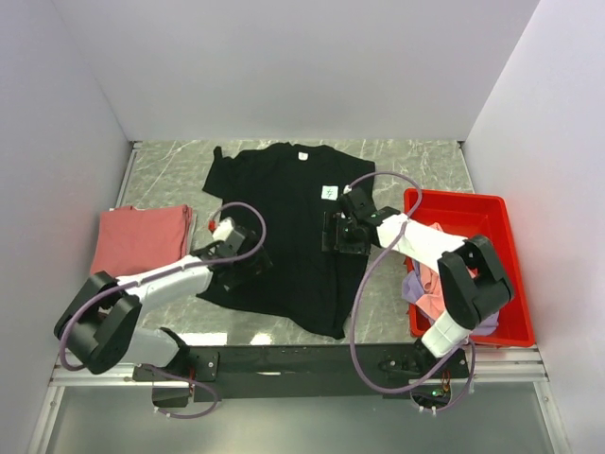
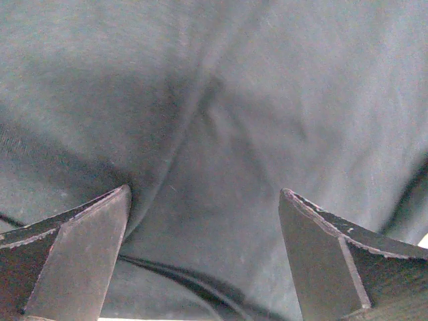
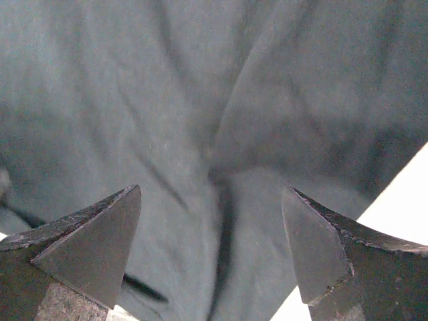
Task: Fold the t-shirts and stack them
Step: Flatten the tshirt out
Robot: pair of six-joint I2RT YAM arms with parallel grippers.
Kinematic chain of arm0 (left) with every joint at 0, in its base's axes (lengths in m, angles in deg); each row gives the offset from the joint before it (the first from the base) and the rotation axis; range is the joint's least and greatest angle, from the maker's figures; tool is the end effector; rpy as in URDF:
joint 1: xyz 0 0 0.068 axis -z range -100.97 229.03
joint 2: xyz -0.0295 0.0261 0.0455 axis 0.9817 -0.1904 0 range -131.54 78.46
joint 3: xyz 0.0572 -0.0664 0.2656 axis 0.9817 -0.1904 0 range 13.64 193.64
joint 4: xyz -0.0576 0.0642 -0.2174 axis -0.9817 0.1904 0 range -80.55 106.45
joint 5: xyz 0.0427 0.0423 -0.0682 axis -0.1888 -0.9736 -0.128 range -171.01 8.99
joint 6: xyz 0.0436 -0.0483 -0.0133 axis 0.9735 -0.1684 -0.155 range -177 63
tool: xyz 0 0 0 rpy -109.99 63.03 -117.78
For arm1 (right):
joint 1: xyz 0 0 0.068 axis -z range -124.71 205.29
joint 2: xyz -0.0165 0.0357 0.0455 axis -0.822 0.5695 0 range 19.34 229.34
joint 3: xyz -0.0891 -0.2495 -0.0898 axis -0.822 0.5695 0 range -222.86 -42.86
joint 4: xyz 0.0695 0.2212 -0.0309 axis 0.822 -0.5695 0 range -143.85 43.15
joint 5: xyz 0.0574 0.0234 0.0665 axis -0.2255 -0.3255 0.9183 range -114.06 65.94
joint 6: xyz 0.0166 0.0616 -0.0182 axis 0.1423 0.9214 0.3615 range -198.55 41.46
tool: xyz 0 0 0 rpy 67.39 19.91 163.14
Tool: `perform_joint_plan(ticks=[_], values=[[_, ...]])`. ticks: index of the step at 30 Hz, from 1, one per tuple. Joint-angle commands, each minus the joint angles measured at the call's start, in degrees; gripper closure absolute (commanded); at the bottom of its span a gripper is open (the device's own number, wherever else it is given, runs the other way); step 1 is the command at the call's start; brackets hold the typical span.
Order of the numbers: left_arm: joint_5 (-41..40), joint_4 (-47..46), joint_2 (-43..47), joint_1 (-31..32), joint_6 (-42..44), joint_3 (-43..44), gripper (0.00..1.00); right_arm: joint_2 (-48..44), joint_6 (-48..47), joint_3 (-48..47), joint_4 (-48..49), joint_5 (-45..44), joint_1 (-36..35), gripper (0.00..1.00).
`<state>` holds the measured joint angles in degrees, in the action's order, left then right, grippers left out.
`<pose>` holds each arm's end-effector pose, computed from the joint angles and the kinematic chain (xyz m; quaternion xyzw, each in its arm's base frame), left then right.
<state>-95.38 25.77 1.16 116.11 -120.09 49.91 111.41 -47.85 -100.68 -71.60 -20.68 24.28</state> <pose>0.1911 -0.1281 0.1766 -0.2485 0.9198 -0.1369 0.2710 0.2612 0.1606 0.2045 -0.0105 0.9632 0.1614 0.2147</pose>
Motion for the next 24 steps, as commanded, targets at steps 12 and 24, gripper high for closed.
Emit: perform_joint_plan(ticks=[12,24], values=[[19.6,-4.8,-1.9,19.0,-4.0,-4.6,0.01,21.8,-3.1,-22.4,-2.7,-0.1,6.0,0.10],[22.3,-7.6,-23.8,19.1,5.8,16.8,0.01,43.8,-9.5,-55.4,-9.2,11.9,6.1,0.11]])
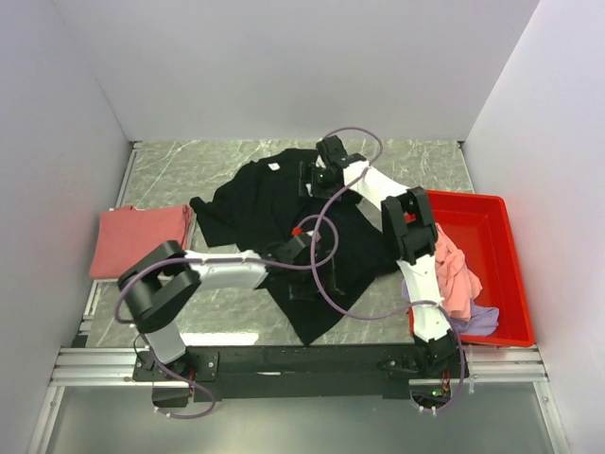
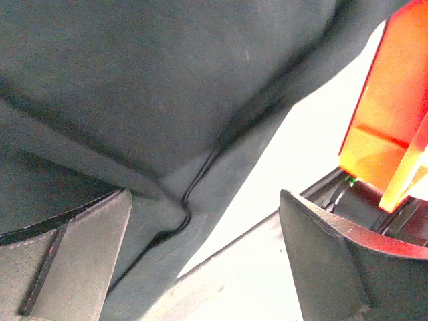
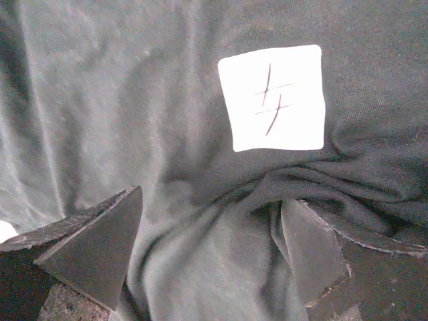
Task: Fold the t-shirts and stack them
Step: Flatten the tshirt out
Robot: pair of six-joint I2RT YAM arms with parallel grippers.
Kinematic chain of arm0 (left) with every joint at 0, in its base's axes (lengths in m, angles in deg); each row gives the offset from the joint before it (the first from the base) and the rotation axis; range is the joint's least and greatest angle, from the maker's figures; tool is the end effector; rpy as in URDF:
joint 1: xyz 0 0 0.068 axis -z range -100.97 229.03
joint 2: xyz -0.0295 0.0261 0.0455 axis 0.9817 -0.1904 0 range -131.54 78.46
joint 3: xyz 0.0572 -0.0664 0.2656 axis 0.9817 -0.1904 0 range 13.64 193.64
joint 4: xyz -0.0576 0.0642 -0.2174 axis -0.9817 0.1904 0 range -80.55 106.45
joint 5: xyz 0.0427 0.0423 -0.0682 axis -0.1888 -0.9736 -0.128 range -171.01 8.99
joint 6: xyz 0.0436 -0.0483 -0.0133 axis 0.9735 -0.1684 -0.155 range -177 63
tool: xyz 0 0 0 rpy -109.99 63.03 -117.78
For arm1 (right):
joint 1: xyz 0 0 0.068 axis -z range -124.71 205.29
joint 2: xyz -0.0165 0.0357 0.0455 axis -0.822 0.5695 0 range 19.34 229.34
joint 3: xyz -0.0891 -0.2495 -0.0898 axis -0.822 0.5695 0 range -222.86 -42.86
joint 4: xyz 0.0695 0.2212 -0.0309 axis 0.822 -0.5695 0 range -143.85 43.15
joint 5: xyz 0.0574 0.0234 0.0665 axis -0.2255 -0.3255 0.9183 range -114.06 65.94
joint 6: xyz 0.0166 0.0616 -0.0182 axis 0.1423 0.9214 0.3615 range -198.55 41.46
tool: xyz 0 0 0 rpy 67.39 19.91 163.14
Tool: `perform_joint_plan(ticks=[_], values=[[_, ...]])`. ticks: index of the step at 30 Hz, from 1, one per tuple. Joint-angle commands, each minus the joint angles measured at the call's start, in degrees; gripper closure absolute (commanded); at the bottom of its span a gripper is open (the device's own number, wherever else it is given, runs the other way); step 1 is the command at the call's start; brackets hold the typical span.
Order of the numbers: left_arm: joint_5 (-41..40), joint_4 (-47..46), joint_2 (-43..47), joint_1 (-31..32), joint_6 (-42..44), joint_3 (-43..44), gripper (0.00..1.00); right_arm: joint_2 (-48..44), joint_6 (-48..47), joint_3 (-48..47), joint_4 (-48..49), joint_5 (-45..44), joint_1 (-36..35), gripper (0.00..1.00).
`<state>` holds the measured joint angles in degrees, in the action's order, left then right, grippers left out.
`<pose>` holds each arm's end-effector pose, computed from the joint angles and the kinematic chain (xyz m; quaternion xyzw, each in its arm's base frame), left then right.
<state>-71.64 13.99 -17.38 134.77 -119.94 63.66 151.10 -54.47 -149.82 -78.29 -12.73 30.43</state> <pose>0.1736 -0.2701 0.1736 -0.0312 0.9375 -0.3299 0.1062 0.4411 0.2158 0.1756 -0.0351 0.9520 0.2056 0.2239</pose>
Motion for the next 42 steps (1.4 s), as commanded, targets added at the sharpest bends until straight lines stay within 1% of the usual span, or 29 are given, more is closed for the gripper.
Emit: perform_joint_plan(ticks=[1,2,4,6,9,10,12,13,14,15,16,17,18,19,20,21,22,24,26,28,29,31,32,36,38,42], values=[[-2.6,5.3,-5.3,0.3,6.3,4.6,0.01,4.8,-3.5,-8.4,-3.4,4.2,0.0,0.11],[-2.9,5.7,-4.6,0.3,7.6,7.0,0.01,4.6,-4.3,-11.8,-5.0,4.0,0.0,0.10],[-5.6,7.1,-3.1,0.3,8.7,8.9,0.01,1.3,-5.3,-13.2,-5.5,3.3,0.1,0.11],[-8.5,9.8,0.3,0.3,10.0,10.4,0.00,-2.4,-6.3,-11.9,-5.1,1.9,0.0,0.10],[-13.5,14.3,5.6,0.2,11.3,10.4,0.01,-12.8,-6.7,-6.7,-4.5,-0.6,-0.1,0.09],[-15.5,15.6,7.0,0.0,11.1,10.2,0.00,-14.8,-6.2,-3.2,-4.4,-1.6,0.0,0.09],[-19.1,18.5,10.9,-1.9,10.6,8.8,0.00,-18.8,-5.3,0.8,-4.9,-3.5,0.0,0.09],[-19.8,18.8,12.5,-2.9,10.5,8.0,0.01,-22.8,-3.8,5.6,-4.8,-4.3,0.0,0.08],[-20.2,19.0,15.4,-6.1,10.3,6.2,0.00,-25.1,-3.1,8.7,-4.1,-4.7,0.0,0.08],[-20.5,19.3,16.8,-7.8,10.1,5.4,0.00,-27.4,-2.1,12.3,-3.0,-5.3,-0.2,0.08],[-20.7,19.3,17.9,-9.9,10.1,4.7,0.01,-32.0,0.0,19.4,-2.0,-5.3,-0.4,0.08],[-20.6,19.0,19.9,-14.3,11.4,3.7,0.01,-34.4,0.8,23.4,0.8,-5.2,-0.8,0.08],[-20.5,17.8,20.5,-16.5,12.1,3.3,0.01,-38.7,1.9,27.1,1.9,-6.1,-2.1,0.08],[-19.9,17.5,20.8,-18.7,12.7,3.6,0.01,-40.7,3.5,33.3,2.4,-6.7,-3.3,0.08],[-19.0,17.1,20.5,-22.7,14.3,4.0,0.01,-42.7,4.1,36.4,3.8,-7.1,-4.5,0.08],[-17.4,15.4,20.1,-24.2,15.5,4.6,0.01,-45.9,4.7,38.9,4.4,-7.9,-7.5,0.07],[-17.9,14.7,19.5,-25.3,16.0,4.9,0.00,-47.3,6.1,42.8,4.5,-8.3,-9.0,0.08],[-18.2,13.5,16.6,-27.4,17.7,6.7,0.00,-50.4,7.6,45.9,4.9,-8.5,-12.6,0.07],[-18.1,12.4,12.3,-29.5,18.4,9.1,0.01,-51.7,10.8,50.6,7.4,-7.7,-16.9,0.07],[-15.4,11.6,9.2,-31.4,19.2,11.8,0.01,-52.0,14.1,54.5,9.5,-4.9,-19.3,0.07],[-14.6,11.5,6.0,-33.1,19.2,12.7,0.01,-51.6,14.9,55.4,10.8,-3.9,-19.9,0.07],[-13.7,10.8,2.9,-34.3,20.0,14.5,0.01,-50.3,15.6,56.5,11.2,-3.2,-20.7,0.07],[-14.4,11.9,0.0,-35.0,20.2,16.5,0.00,-49.8,15.6,56.6,11.0,-4.1,-20.9,0.07],[-14.0,12.5,-5.5,-36.3,21.4,20.0,0.00,-45.0,15.0,55.8,10.1,-7.0,-20.5,0.07],[-13.0,11.7,-7.1,-37.2,21.3,20.2,0.01,-43.2,14.2,54.3,9.6,-7.0,-20.1,0.07],[-11.4,9.6,-9.3,-38.0,21.4,19.5,0.00,-37.7,13.0,51.9,9.2,-7.1,-16.8,0.07]])
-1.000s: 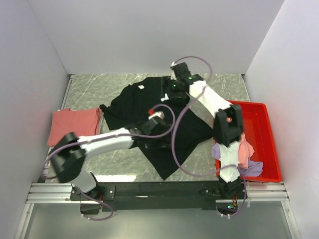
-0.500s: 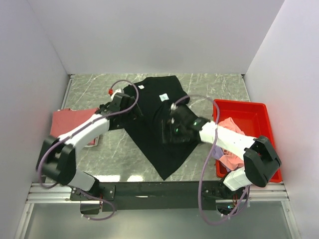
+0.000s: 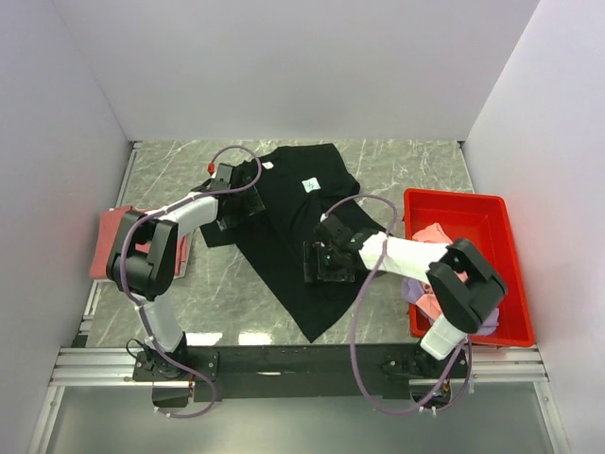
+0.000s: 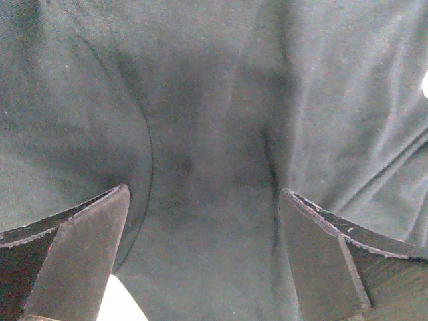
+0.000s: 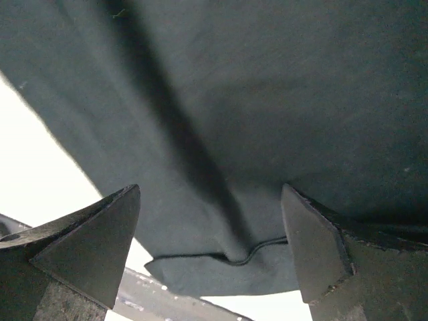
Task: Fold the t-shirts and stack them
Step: Flatten the tshirt out
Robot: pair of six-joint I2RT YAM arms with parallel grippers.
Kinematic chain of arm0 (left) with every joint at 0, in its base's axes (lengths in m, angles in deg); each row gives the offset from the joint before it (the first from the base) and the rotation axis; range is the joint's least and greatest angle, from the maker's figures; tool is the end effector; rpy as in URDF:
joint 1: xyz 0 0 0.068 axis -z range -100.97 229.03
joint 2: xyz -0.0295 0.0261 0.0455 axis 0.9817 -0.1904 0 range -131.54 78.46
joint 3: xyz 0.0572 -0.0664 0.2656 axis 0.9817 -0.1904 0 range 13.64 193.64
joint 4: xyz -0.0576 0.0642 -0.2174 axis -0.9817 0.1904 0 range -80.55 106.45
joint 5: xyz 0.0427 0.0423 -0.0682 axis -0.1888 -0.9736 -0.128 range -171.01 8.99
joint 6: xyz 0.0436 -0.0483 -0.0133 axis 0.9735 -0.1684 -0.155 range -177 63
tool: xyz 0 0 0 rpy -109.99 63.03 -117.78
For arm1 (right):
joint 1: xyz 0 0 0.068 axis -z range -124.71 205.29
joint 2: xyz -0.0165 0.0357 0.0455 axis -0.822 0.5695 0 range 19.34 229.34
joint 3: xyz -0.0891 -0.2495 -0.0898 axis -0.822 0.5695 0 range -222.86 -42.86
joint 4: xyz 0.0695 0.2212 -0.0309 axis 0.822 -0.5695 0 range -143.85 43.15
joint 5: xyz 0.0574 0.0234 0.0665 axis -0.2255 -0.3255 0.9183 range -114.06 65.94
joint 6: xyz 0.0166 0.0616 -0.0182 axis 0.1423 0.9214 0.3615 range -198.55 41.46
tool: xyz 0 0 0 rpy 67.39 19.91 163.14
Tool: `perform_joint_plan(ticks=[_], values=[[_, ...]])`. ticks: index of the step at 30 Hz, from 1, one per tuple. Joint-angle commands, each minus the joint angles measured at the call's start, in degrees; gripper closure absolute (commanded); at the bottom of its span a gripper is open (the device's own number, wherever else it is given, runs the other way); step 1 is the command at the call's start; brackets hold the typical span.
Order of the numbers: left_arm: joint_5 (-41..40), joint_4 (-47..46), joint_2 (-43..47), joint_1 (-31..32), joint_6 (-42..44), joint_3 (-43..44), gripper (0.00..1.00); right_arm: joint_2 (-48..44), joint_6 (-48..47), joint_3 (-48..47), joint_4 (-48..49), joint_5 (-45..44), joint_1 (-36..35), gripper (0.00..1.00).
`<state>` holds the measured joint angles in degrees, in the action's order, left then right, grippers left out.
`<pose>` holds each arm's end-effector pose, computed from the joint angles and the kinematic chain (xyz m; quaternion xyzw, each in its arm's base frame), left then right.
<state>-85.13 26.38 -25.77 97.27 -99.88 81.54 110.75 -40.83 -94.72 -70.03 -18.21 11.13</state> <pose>0.3538 -0.1127 0.1957 -0.2134 0.9242 -0.1308 0.2885 0.2034 0.2050 0.1815 -0.0665 0.9684 0.1917 0.1453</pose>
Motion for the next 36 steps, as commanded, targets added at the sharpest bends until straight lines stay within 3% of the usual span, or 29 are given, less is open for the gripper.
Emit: perform_joint_plan(ticks=[1,9,13,25,30,36], values=[[2.2,-3.1,-1.3,-0.5,1.2,1.5,0.00,3.5,-1.1,-4.1,0.6,-1.3,3.2,0.07],[4.6,-6.2,-3.0,-0.4,-0.4,-1.2,0.01,10.5,-4.0,-8.3,-2.1,-0.5,11.3,0.08],[10.4,-11.2,-1.3,0.4,-3.8,-8.1,0.00,13.6,-5.6,-12.2,-3.9,0.5,16.6,0.08],[13.1,-12.6,3.1,19.4,-16.2,-13.1,0.01,28.2,-10.9,-38.9,-13.1,-2.6,28.0,0.08],[7.6,-6.9,10.1,22.3,-16.4,-12.0,0.00,32.3,-16.0,-50.8,-16.4,-2.4,28.9,0.08],[-3.9,-0.1,22.8,22.3,-14.7,-13.2,0.01,27.9,-18.2,-53.2,-17.4,-1.2,28.2,0.08]])
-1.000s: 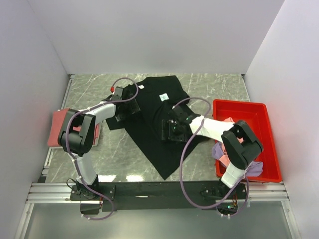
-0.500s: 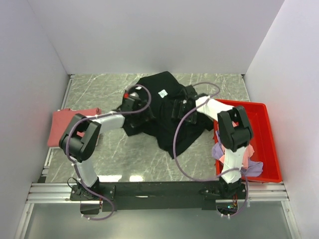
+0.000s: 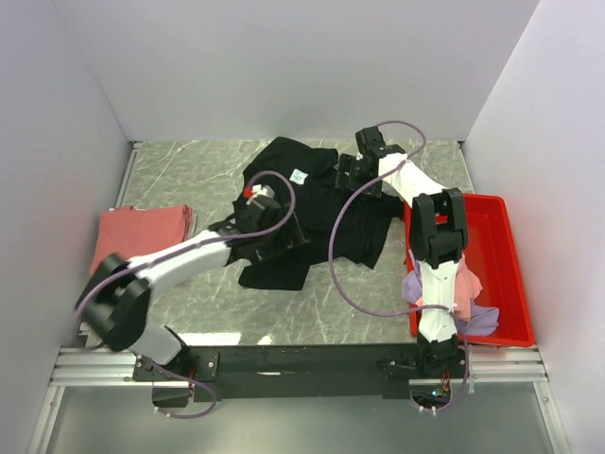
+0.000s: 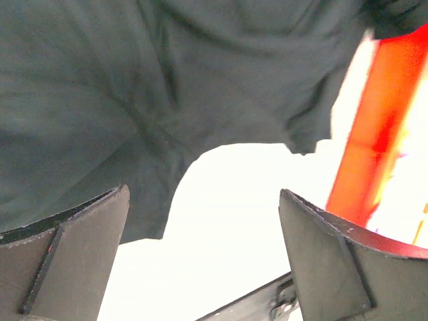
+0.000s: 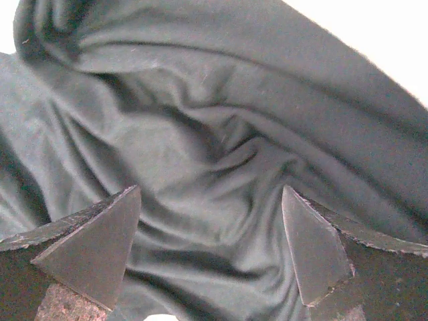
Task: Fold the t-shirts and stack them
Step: Flatten the tshirt out
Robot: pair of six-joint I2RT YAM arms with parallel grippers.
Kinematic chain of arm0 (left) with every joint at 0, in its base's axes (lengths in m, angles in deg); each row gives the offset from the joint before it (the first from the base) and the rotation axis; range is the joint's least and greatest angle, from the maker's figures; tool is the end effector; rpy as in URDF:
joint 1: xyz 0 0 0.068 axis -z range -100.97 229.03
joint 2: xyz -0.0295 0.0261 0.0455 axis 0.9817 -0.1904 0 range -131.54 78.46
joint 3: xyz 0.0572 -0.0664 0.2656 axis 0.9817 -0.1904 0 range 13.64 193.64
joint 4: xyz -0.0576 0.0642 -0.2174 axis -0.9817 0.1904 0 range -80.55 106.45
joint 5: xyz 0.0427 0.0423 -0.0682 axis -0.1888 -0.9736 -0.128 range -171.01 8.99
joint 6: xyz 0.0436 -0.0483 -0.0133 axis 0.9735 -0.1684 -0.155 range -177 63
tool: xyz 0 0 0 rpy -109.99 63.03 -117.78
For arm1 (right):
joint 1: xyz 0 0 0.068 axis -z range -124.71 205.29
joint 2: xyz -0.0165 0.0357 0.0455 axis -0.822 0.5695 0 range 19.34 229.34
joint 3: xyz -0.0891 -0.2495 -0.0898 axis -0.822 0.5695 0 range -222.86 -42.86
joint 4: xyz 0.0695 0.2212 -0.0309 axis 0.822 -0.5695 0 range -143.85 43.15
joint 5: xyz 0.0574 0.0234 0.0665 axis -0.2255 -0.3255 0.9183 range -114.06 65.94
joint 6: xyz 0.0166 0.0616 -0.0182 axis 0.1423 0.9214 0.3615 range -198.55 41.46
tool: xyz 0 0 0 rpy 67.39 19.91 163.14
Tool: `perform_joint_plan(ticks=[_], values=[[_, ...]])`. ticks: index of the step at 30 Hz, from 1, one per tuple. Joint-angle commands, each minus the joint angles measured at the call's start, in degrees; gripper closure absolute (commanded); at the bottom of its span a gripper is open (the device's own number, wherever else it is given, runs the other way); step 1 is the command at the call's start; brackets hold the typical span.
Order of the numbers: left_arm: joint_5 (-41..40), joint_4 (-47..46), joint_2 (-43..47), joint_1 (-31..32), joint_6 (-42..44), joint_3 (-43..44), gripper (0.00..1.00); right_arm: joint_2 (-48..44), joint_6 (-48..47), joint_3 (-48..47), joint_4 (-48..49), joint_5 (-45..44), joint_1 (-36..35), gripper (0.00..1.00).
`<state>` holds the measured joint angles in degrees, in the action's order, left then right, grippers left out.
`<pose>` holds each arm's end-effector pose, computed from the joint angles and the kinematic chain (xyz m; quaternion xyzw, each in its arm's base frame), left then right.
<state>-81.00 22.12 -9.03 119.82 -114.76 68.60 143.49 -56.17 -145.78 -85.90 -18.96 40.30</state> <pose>0.2355 -0.2033 0.2293 -0.1364 0.9144 -0.2889 0.2485 0.4405 0.1228 0.2061 0.0509 0.9643 0.1228 0.2289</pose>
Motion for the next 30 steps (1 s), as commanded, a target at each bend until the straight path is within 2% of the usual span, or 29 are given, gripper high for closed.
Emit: perform_joint_plan(ticks=[1,2,7,10,15,19,24,26,30], values=[[-9.9,5.8,7.7,-0.5,-0.2,-0.5,0.00,-5.9,-2.9,-1.4,-1.6,-0.8,-1.1,0.08],[-13.2,8.4,8.2,-0.8,-0.3,-0.5,0.00,-8.7,-2.8,-0.2,-1.2,-1.6,-1.6,0.08],[-17.2,14.0,9.3,-1.9,-1.6,-3.3,0.01,-19.3,0.1,14.7,4.1,-2.6,-3.6,0.07],[-15.5,11.5,9.9,-2.5,-1.3,-7.0,0.01,-26.7,1.7,24.5,7.6,-1.7,-5.4,0.06],[-11.3,4.8,8.4,-3.4,-0.1,-8.9,0.01,-30.6,2.5,34.4,9.1,-1.1,-10.2,0.06],[-13.6,7.3,6.1,-5.7,2.0,-4.6,0.01,-31.6,2.3,35.9,8.2,-3.3,-12.1,0.06],[-21.1,9.8,4.3,-7.3,2.8,0.3,0.00,-32.9,2.5,37.9,8.1,-5.0,-12.3,0.06],[-19.5,8.4,2.5,-8.4,3.7,1.5,0.00,-32.9,2.6,38.0,7.1,-8.2,-12.2,0.06],[-16.3,5.0,-3.6,-9.2,5.6,5.4,0.01,-32.7,2.8,38.7,6.7,-8.9,-11.6,0.05]])
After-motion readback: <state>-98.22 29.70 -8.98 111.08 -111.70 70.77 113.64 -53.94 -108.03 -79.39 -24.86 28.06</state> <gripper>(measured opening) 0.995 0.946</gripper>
